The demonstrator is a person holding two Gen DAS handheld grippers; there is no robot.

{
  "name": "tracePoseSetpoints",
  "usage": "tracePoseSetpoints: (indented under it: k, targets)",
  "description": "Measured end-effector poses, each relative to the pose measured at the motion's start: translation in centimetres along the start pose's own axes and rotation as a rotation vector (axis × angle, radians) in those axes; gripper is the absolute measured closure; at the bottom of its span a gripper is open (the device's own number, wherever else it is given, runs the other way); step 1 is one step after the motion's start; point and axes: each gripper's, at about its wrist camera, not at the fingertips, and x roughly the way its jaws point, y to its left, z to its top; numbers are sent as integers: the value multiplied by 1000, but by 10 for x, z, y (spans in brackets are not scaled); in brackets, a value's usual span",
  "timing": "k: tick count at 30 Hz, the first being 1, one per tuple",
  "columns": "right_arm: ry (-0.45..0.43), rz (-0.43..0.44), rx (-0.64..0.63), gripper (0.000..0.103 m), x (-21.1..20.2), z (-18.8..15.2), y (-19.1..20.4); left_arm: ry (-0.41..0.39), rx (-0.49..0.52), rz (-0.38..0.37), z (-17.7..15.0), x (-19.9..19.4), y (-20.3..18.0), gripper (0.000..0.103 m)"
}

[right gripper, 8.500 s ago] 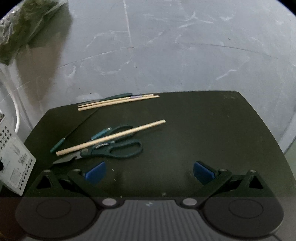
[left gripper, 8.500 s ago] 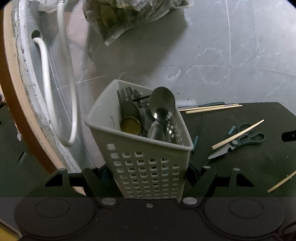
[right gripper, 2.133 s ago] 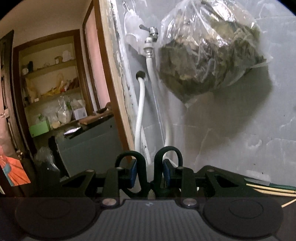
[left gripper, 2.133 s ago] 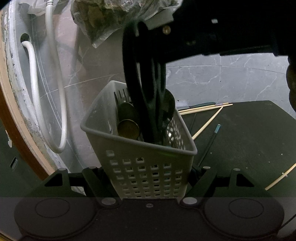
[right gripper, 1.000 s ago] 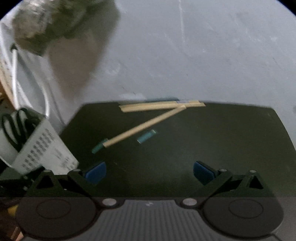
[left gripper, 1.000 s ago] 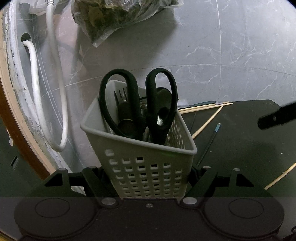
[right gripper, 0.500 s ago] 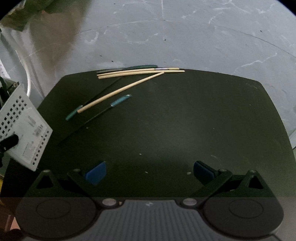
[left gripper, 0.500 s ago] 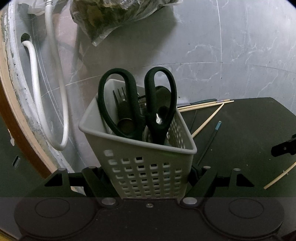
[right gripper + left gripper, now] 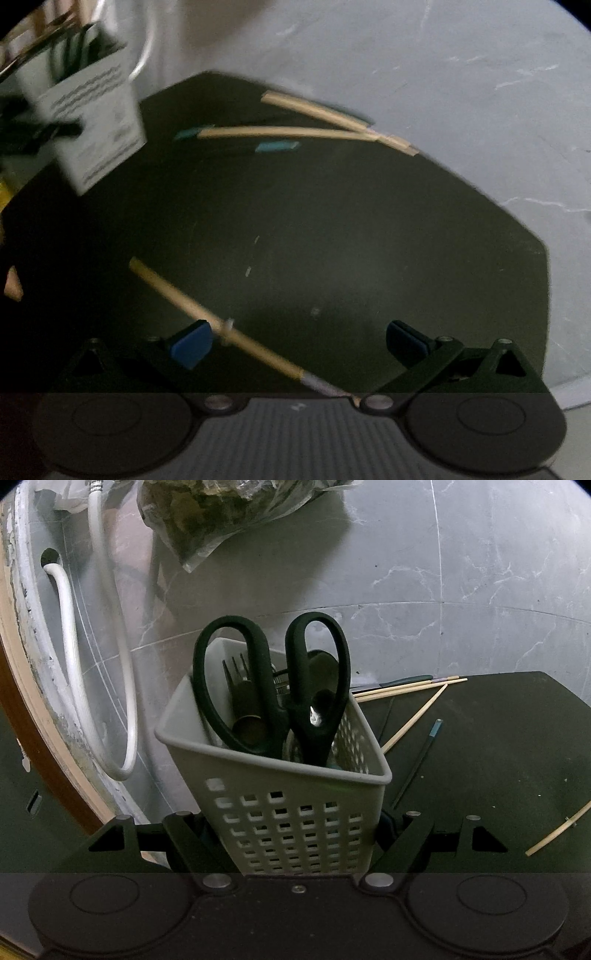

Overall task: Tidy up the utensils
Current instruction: 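Withdraw the right gripper from the caddy toward the wooden chopsticks, then close the right gripper on a wooden chopstick and lift it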

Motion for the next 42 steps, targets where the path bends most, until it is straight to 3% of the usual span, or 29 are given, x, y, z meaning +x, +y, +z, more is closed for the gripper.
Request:
tracePoseSetpoints:
  k: [2, 14, 18, 22, 25, 30, 38, 42]
  targets:
    - [26, 19, -29, 2, 0, -5, -1, 0, -1, 0, 0, 0, 0, 24]
    - [74, 106, -114, 31, 20, -9, 1, 5, 0, 4, 1, 0, 0, 24]
    - [88, 129, -145, 49, 29, -4, 3, 5, 0, 4, 0, 0, 0, 24]
    - [98, 168, -131, 60, 32, 1, 0, 6, 1, 3, 1, 0, 0, 24]
    - [100, 193, -154, 80, 32, 4, -1, 5, 0, 4, 1, 0, 0, 24]
    - [77, 191, -191, 94, 36, 14, 0, 5, 0, 5, 1, 0, 0, 24]
    - [-2, 205, -215, 96, 62, 54, 0, 6, 0, 6, 1, 0, -1, 24]
    - [-23, 185, -150, 96, 76, 75, -4, 8, -1, 11, 0, 0, -1, 24]
